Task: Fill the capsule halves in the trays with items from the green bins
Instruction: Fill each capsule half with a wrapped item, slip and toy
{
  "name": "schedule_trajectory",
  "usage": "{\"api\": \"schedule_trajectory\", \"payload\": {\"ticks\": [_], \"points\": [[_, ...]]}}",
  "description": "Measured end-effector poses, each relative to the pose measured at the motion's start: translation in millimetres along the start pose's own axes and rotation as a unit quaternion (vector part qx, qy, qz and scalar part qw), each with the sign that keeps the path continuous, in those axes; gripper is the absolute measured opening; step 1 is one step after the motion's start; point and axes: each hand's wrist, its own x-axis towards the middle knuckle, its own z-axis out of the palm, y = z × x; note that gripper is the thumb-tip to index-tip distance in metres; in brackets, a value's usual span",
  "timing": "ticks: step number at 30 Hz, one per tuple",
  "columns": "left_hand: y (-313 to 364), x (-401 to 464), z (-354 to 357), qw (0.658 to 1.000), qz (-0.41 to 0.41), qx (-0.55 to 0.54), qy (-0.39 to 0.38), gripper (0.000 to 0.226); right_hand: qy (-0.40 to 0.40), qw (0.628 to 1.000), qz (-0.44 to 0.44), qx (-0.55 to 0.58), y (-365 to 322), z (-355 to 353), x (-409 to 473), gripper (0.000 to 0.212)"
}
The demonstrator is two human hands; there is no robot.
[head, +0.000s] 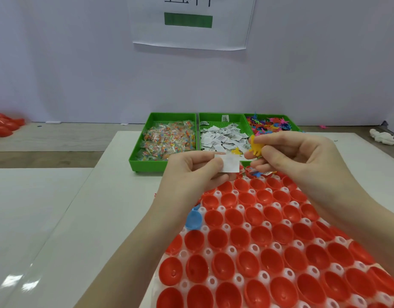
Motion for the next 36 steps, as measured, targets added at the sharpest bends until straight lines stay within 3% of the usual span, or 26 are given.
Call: {"api": "schedule_trajectory", "payload": {"ticks": [5,10,16,24,30,33,36], "points": [[1,-2,0,0.999,0.032,0.007,-0.020,0.022,-0.031,0.998,-0.023,-0.041,-9,2,-6,0.024],[4,-3,-4,0.995,0.033,-0.033,-0.092,0.013,0.009,0.994,-0.034,-0.102,-8,6,-6,0.019],[9,-2,-11,0.989,0.026,-0.047,-0.141,0.024,0.036,0.986,-0.037,-0.158,-6,9,-4,0.015],[8,-2,-14,0.991,0.097,0.066,-0.067,0.015,0.020,0.985,-0.057,-0.162,0,21,1,0.014],[-2,5,-18,0.961,0.145,0.235,0.016,0.025,-0.071,0.961,-0.106,-0.247,6,26,11,0.027],[-4,7,-23,0.979,0.126,0.156,0.040,0.021,-0.075,0.958,-0.135,-0.241,11,31,9,0.036],[-6,9,-27,0.995,0.081,0.061,0.018,0.038,-0.063,0.989,-0.071,-0.112,12,29,9,0.025]]}}
